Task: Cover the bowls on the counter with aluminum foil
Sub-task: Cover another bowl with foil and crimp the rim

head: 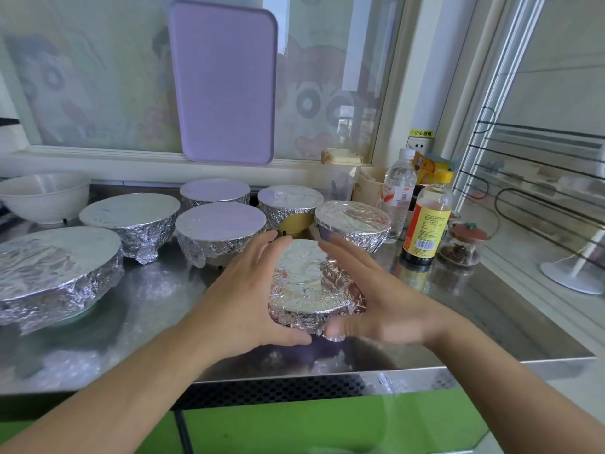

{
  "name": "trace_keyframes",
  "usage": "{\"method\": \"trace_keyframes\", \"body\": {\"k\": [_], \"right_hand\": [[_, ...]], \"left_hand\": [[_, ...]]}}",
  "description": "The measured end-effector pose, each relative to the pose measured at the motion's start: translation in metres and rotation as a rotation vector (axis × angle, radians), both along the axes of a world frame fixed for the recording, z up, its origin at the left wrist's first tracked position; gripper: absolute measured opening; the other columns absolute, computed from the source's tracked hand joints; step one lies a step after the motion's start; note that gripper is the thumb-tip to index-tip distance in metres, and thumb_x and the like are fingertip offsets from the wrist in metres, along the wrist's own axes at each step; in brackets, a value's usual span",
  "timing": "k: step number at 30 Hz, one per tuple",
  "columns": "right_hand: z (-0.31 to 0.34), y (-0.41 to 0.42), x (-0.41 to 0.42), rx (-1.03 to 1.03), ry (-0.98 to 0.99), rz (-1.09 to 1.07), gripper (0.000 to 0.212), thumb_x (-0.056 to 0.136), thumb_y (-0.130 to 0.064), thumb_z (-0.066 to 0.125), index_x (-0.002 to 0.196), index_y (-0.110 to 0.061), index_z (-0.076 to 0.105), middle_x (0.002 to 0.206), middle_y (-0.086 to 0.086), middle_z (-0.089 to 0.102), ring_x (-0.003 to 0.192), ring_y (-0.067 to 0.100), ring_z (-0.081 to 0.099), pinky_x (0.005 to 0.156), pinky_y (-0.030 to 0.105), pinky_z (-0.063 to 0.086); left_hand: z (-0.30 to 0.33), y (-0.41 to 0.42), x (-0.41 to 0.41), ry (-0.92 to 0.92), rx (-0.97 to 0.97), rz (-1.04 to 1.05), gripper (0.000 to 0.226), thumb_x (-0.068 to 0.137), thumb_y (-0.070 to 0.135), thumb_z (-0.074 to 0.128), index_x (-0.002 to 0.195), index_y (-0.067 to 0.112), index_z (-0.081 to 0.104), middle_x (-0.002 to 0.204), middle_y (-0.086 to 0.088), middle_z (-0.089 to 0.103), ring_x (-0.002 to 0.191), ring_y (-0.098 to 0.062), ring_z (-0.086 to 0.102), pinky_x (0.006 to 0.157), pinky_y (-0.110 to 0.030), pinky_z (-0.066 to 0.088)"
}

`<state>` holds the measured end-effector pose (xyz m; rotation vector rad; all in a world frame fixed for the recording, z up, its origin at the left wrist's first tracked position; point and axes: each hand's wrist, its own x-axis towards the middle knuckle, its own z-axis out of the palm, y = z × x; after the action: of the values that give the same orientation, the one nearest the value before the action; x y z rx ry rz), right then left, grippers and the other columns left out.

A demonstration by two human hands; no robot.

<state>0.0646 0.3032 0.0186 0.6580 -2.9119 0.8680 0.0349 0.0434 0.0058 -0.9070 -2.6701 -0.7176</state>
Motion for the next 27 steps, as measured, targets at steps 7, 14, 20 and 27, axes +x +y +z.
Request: {"method": "trace_keyframes", "body": {"k": [7,14,20,27], "right_hand": [[0.008,-0.010,-0.002,-0.054,-0.033,-0.156,0.076,0.099,-0.072,0.034,0.167,-0.043,0.016,0.172,-0.023,0.015,0.156,-0.002,0.001,0.130,0.045,0.005],[0.013,-0.012,0.004,0.000,0.069,-0.243,0.065,0.100,-0.067,0.035,0.158,-0.038,0.039,0.149,-0.017,0.045,0.141,0.012,0.028,0.117,0.037,0.025],[0.024,-0.004,-0.008,-0.132,-0.042,-0.168,0.075,0.094,-0.075,0.056,0.159,-0.043,0.037,0.155,-0.016,0.042,0.146,0.009,0.037,0.121,0.041,0.034],[0.012,-0.004,-0.012,-0.064,-0.171,-0.053,0.135,0.057,-0.102,0.059,0.168,-0.040,0.014,0.172,-0.027,0.008,0.157,-0.004,0.013,0.131,0.039,0.019]], "left_hand": [[0.008,-0.002,0.007,-0.266,0.169,0.029,0.156,0.039,0.104,0.067,0.163,0.041,-0.003,0.158,0.032,0.005,0.154,-0.005,0.016,0.127,-0.039,0.025],[0.013,0.007,0.009,-0.370,0.111,0.051,0.162,0.044,0.098,0.072,0.165,0.034,-0.014,0.167,0.030,-0.015,0.156,0.003,-0.001,0.130,-0.035,0.016],[0.020,-0.008,0.000,-0.498,0.154,-0.018,0.169,0.030,0.099,0.074,0.166,0.038,-0.006,0.167,0.034,-0.012,0.153,0.012,0.000,0.130,-0.031,0.010],[0.014,0.017,0.021,-0.199,0.057,0.116,0.153,0.048,0.109,0.053,0.165,0.030,-0.006,0.171,0.014,0.001,0.158,-0.012,0.007,0.127,-0.046,0.025]]}}
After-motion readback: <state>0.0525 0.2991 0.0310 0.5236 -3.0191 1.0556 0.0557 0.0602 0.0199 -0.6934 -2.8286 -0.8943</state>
